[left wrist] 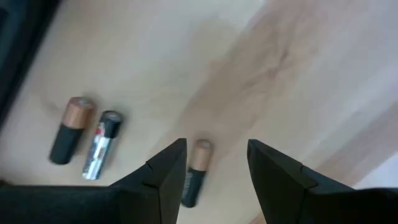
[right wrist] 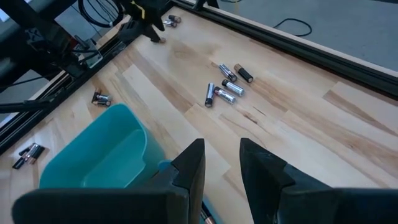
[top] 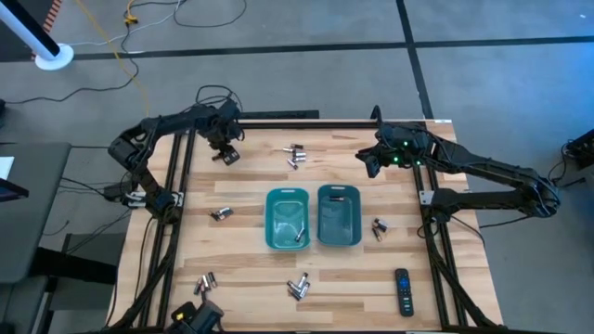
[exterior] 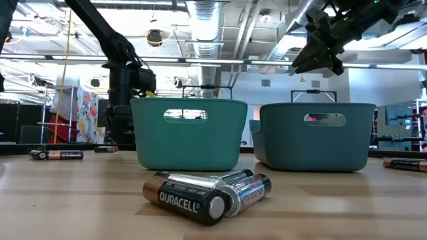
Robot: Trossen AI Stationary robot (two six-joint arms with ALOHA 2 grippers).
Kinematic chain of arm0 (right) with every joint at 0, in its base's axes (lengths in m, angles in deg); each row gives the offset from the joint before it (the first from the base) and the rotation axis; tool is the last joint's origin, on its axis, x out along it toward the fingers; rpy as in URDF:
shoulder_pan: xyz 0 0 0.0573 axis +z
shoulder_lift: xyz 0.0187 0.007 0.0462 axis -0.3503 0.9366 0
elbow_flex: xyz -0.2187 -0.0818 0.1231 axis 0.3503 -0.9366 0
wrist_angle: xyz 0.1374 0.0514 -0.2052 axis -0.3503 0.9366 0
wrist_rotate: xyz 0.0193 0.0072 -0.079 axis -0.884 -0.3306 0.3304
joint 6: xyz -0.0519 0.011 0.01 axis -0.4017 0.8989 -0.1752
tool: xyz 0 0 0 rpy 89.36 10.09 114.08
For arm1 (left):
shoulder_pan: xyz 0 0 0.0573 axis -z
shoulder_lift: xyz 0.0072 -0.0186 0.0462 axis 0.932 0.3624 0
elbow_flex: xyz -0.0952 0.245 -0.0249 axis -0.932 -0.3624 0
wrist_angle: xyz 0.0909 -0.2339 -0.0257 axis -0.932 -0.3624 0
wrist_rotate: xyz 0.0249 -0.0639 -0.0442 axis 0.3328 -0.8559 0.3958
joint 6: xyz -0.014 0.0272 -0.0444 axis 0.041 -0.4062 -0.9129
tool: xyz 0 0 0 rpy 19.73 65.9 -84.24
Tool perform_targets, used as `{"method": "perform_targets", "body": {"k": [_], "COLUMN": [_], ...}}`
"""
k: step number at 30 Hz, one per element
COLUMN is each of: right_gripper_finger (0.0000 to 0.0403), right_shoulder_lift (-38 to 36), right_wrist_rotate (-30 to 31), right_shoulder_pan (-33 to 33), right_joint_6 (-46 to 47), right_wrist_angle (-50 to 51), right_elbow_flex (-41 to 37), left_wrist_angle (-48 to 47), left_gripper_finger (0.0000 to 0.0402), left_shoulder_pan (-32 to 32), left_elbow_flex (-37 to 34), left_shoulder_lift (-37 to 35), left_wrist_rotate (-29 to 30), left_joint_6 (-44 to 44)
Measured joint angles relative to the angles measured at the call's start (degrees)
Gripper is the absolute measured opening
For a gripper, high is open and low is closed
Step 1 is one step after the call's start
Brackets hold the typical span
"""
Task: Sort batteries
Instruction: Put the black battery into the blue bin
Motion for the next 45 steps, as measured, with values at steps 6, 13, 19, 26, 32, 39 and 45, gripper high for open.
{"method": "perform_targets", "body": {"k": [6, 13, 19, 26, 32, 39, 45], "right_gripper_finger": [0.0118, 0.0118, 0.0118, 0.0118, 0.0118, 0.0118, 0.0118], "right_shoulder_lift": [0.0, 0.0, 0.0, 0.0, 0.0, 0.0, -0.1], "right_wrist_rotate": [0.0, 0.0, 0.0, 0.0, 0.0, 0.0, 0.0], "right_shoulder_pan": [0.0, -0.1, -0.2, -0.2, 0.3, 2.0, 2.6], "right_joint_6": [0.0, -0.1, -0.2, -0.2, -0.1, 0.0, 2.8], "right_wrist_angle": [0.0, 0.0, 0.0, 0.0, 0.1, 1.5, 8.9], "right_elbow_flex": [0.0, 0.0, 0.0, 0.0, 0.0, 0.0, 0.0], "left_wrist_angle": [-1.5, 1.2, 1.0, -0.3, 0.4, 0.4, -0.1], "left_gripper_finger": [0.0164, 0.0164, 0.0163, 0.0124, 0.0052, 0.0038, 0.0038], "left_shoulder_pan": [-1.3, -1.4, -1.4, -0.9, 1.4, 4.8, 8.0], "left_elbow_flex": [-2.5, -5.3, -5.4, -7.3, -11.4, -11.5, -11.6], "left_shoulder_lift": [0.3, 0.3, 0.3, 0.3, -0.1, 0.1, -2.2], "left_wrist_rotate": [0.3, 4.4, 1.9, 1.2, 3.4, 4.4, 4.3], "left_joint_6": [1.8, 2.1, 1.9, 0.6, 1.3, -4.5, -9.8]}}
